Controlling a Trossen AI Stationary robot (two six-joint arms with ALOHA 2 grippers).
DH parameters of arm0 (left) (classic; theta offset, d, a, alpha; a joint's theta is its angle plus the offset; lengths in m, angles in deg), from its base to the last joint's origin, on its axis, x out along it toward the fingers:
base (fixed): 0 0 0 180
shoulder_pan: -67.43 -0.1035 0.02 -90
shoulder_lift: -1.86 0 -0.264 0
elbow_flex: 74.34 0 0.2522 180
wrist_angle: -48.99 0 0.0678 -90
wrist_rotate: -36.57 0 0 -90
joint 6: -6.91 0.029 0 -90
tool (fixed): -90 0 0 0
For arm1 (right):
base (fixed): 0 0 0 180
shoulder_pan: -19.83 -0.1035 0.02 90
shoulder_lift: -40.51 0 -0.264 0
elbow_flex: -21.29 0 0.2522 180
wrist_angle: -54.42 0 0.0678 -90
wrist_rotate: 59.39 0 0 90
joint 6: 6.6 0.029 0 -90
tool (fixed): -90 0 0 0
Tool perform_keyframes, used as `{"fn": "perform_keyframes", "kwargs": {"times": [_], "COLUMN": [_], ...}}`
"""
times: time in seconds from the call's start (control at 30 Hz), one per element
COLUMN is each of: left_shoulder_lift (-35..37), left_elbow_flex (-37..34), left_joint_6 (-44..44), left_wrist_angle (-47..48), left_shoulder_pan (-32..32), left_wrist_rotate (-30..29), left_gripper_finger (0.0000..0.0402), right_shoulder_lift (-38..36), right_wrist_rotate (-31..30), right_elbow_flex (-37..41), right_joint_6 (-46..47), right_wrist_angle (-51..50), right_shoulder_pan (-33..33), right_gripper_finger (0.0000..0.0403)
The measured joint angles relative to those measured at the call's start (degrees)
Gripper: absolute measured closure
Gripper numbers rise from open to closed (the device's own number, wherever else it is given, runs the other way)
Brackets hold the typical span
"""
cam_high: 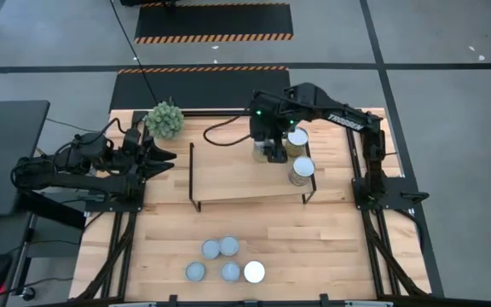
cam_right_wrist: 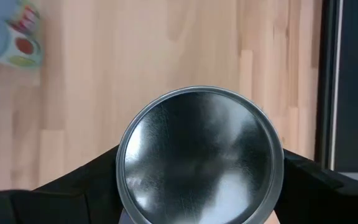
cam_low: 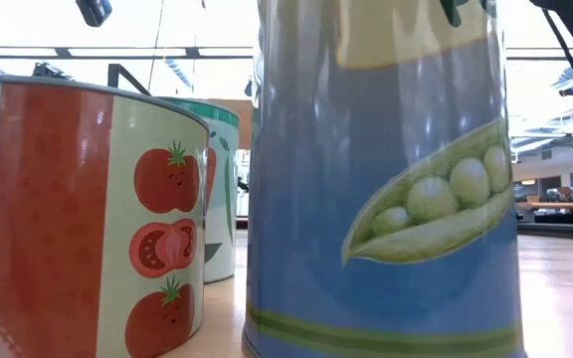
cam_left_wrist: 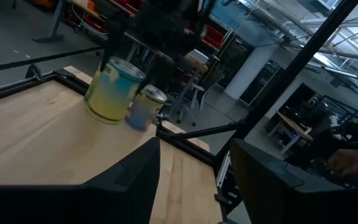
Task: Pick and place cans onto a shelf
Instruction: Put the light blue can on the shelf
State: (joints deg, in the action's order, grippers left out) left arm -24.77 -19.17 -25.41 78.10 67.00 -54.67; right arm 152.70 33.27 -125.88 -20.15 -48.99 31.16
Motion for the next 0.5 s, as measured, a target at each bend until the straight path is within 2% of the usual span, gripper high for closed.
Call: {"fn": "perform_keyframes", "kwargs": {"times": [0.5], "left_shoulder_lift": [0.00], "left_elbow_flex": [0.00], "left_joint_6": [-0.02], "left_wrist_angle": [0.00], "left_shoulder_pan": [0.00], "left_wrist_rotate": [0.02], "left_gripper_finger": [0.0200], "right_shoulder_lift": [0.22], "right_wrist_rotate": [1.48], "right_elbow_flex": [7.98], "right_joint_6": [-2.04], "right_wrist_angle": [0.41], "right_shoulder_pan": [5.90], "right_gripper_finger": [0.0082]}}
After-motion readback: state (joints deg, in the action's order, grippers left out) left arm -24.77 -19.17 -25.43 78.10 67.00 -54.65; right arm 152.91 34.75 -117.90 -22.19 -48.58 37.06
